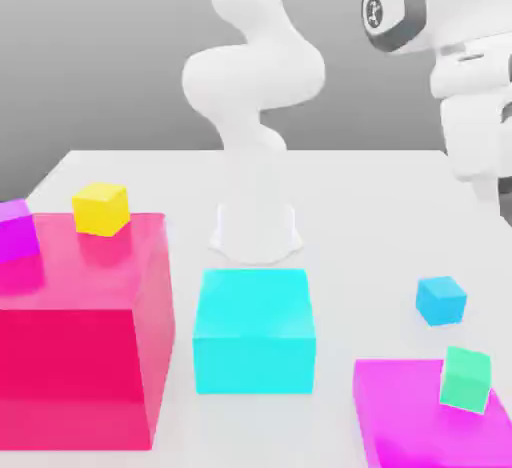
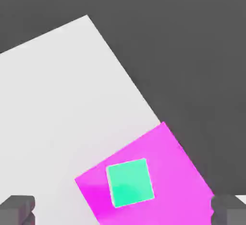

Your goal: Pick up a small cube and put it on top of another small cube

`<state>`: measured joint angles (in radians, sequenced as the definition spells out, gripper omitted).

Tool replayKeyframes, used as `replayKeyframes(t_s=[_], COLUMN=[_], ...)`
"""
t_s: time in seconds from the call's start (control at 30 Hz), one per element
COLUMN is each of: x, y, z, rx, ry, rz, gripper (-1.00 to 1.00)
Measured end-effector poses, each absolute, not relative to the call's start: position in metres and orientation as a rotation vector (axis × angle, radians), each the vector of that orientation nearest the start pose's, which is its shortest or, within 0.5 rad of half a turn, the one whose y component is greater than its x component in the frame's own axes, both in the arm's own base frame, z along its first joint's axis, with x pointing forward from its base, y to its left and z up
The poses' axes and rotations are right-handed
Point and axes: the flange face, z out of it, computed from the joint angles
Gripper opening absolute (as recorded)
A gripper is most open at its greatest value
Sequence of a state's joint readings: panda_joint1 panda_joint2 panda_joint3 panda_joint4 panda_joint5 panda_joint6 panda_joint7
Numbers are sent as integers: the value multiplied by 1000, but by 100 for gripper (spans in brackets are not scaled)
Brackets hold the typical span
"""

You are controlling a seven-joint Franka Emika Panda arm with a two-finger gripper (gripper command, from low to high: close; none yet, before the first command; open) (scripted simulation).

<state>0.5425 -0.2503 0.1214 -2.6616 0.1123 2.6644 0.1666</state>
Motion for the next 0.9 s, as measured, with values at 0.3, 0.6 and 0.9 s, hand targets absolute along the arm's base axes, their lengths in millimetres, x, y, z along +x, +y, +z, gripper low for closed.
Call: replayKeyframes(t_s=[0.3,0.6,0.9], x=[216,212,213], y=[305,299,300], z=[209,136,158], rx=[-2789,-2782,-2783], ry=[-1422,-1459,-1461], rz=[-29,0,0], gripper=[0,-100,-100])
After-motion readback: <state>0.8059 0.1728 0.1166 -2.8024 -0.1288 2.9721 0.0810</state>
